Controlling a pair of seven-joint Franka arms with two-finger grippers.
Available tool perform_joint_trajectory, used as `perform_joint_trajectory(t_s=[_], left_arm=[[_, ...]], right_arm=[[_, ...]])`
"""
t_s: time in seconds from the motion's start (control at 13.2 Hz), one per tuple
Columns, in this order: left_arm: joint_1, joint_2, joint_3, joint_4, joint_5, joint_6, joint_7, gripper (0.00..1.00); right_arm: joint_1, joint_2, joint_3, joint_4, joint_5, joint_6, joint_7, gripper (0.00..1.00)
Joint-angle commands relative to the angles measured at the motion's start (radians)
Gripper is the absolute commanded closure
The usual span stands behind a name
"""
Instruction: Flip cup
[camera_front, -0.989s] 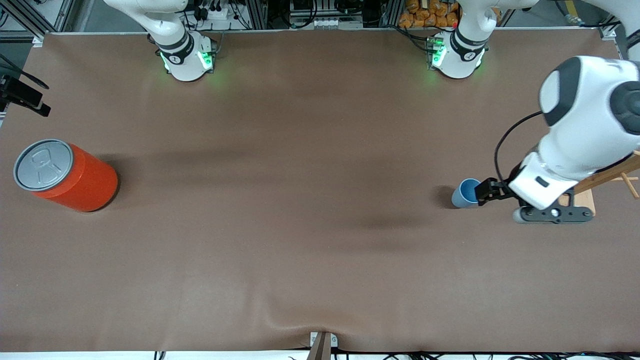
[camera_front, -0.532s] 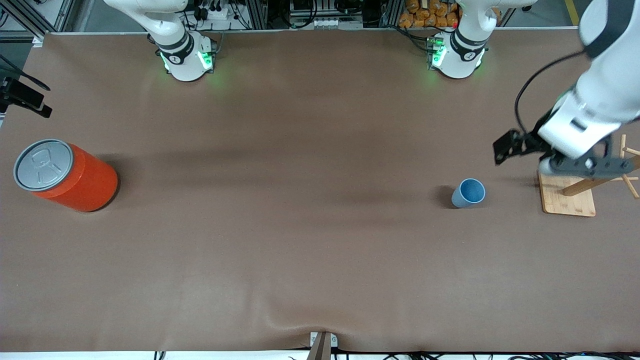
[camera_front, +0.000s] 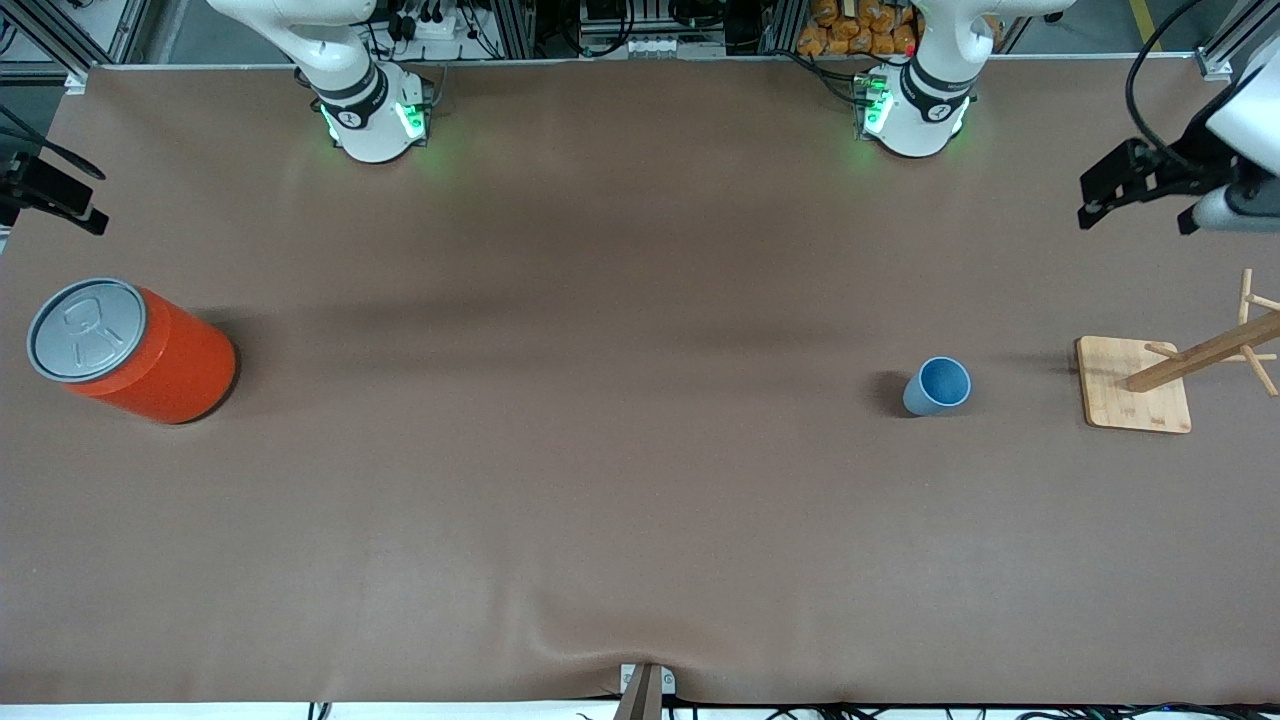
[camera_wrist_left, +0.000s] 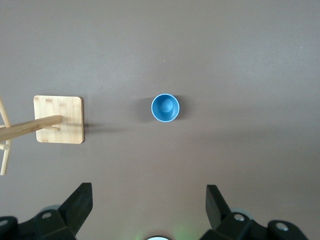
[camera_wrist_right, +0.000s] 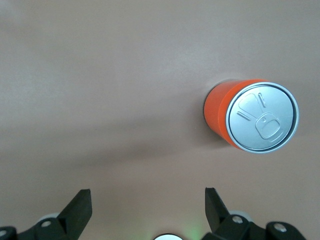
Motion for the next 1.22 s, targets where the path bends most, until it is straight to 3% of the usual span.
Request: perform_joint_trajectory(t_s=[0.0, 0.46, 1.14], left_arm=[[-0.015, -0.013, 0.033, -0.021, -0.014, 0.0, 0.003, 0.0], [-0.018, 0.003, 0.119, -0.024, -0.004, 0.067, 0.102, 0.0], [-0.027, 0.003, 0.122, -0.031, -0.004, 0.063, 0.049, 0.0]], right_arm=[[0.021, 0.001, 0.003, 0.013, 0.002, -0.007, 0.02, 0.0], [0.057, 0.016, 0.002, 0.007, -0.008, -0.011, 0.014, 0.0], [0.027, 0.016, -0.005, 0.017, -0.002, -0.013, 0.02, 0.0]])
